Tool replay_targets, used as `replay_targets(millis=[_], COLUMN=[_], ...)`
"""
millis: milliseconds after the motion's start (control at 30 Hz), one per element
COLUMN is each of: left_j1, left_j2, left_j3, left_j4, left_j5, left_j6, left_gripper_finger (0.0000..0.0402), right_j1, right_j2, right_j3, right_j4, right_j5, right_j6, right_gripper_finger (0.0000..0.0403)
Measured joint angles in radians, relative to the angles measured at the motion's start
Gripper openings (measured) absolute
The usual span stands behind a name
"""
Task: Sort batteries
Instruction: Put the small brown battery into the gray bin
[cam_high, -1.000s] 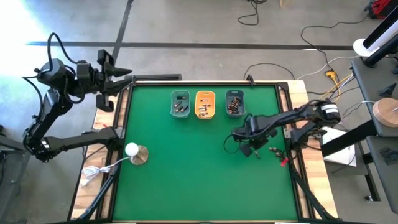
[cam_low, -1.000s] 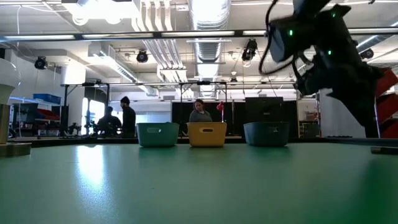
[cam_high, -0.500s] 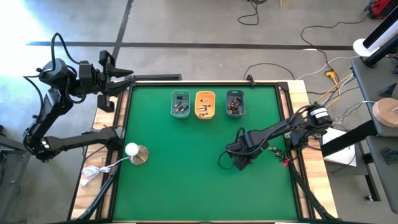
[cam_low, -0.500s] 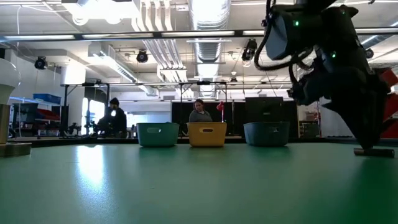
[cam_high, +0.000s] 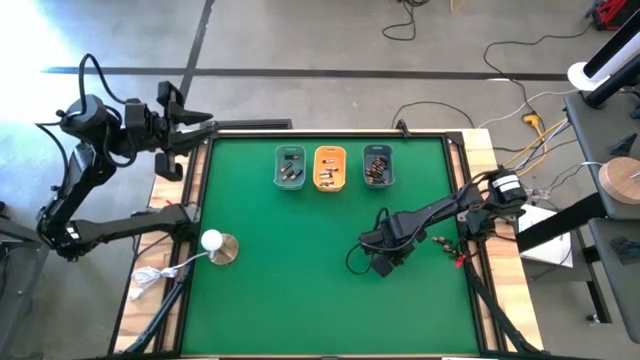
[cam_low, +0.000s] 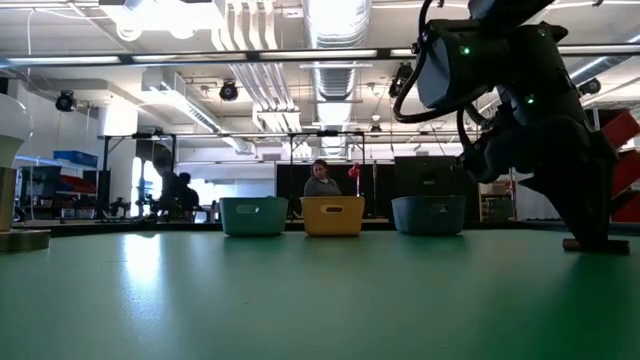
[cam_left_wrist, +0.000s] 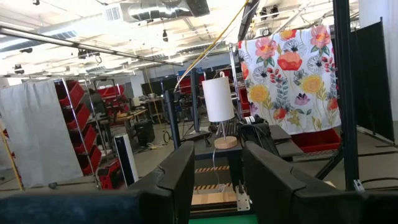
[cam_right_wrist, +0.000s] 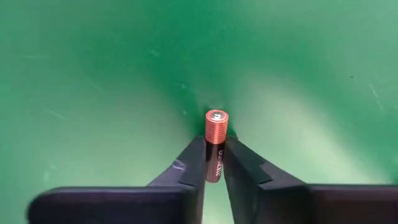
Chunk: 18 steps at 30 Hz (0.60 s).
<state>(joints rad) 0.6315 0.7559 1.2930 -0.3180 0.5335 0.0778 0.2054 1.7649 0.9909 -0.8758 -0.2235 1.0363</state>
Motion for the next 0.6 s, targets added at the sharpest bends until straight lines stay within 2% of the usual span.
replay_targets(millis=[133, 267, 433, 600], left_j1=[0.0, 0.0, 0.0, 0.0], left_j2=[-0.005, -0.008, 0.007, 0.016], left_j3=[0.0, 0.0, 0.0, 0.0], left_j4=[0.0, 0.0, -0.001, -0.016], left_j5=[0.0, 0.003, 0.022, 0.048], left_j6=[0.01, 0.011, 0.018, 0.014], left_gripper_finger=[0.0117, 0.0117, 0.0117, 0.0117], right_j1=[-0.003, -0.05, -0.168, -0.349], right_j2=[-0.031, -0.066, -0.108, -0.105], right_j3=[0.007, 0.095, 0.282, 0.47], right_j4=[-0.012, -0.185, -0.373, -0.385], right_j5=[0.005, 0.028, 0.114, 0.244], right_j6=[0.0, -0.045, -0.202, -0.424], right_gripper_finger=[0.0021, 0.0024, 0.0021, 0.002])
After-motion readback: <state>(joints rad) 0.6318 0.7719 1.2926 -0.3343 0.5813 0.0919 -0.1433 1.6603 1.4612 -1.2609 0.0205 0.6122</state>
